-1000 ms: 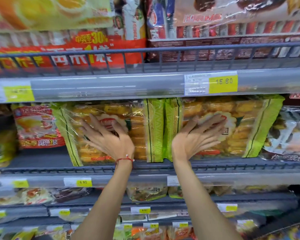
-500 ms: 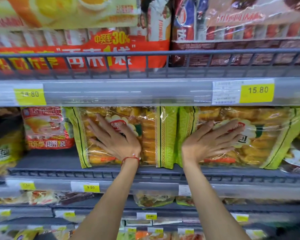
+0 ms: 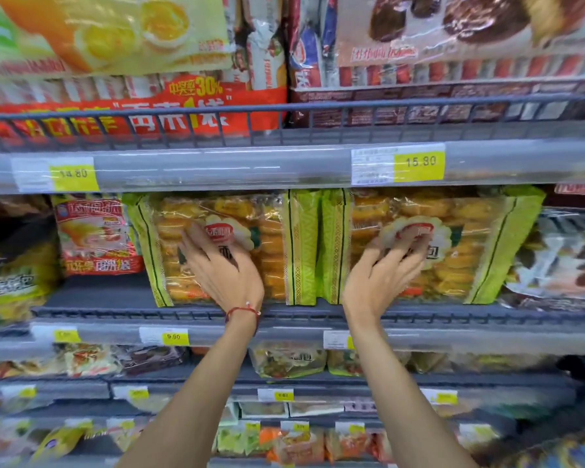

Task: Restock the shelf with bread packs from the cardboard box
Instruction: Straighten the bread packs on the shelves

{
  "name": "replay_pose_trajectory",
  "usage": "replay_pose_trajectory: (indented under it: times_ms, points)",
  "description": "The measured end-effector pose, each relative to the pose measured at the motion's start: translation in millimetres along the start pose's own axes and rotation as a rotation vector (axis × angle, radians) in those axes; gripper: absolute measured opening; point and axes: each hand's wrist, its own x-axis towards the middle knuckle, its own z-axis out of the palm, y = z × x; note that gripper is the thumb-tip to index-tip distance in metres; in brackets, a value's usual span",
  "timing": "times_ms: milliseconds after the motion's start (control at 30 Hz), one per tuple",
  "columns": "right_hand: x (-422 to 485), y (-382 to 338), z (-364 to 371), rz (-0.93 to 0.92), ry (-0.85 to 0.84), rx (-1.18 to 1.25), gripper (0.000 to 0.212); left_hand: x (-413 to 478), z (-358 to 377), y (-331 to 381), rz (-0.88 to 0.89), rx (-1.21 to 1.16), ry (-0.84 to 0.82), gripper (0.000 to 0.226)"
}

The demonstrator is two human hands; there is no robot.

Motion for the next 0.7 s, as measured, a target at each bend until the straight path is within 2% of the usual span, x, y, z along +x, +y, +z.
replay_pose_trajectory:
  times_ms: [100,200,300,500,700]
  points:
    - [-26.6,1.0,-27.2,-0.027,-0.089,0.111,0.056,-26.3,-3.7,-11.9,-0.007,-0.079,-0.103,0.062]
    - [-58.9,6.3,-54.3,-0.058,-0.149,0.176,0.049,-62.7,-24.7,-17.5,0.110,-0.144,-0.158,0.056]
    - [-94.7,13.6,-81.8,-0.059,-0.179,0.201,0.039,-95.3,-54.7,-27.7,0.169,-0.194,-0.293,0.053]
    - [-161.5,38.7,-120.4,-0.127,-0.209,0.103,0.027,-134.1,-100.4,-83.9,0.206,-0.143,-0.571,0.044]
    - [-204.2,75.4,-143.9,-0.094,-0.264,0.011,0.023,-160.8,-123.6,-133.9,0.271,-0.063,-0.731,0.036]
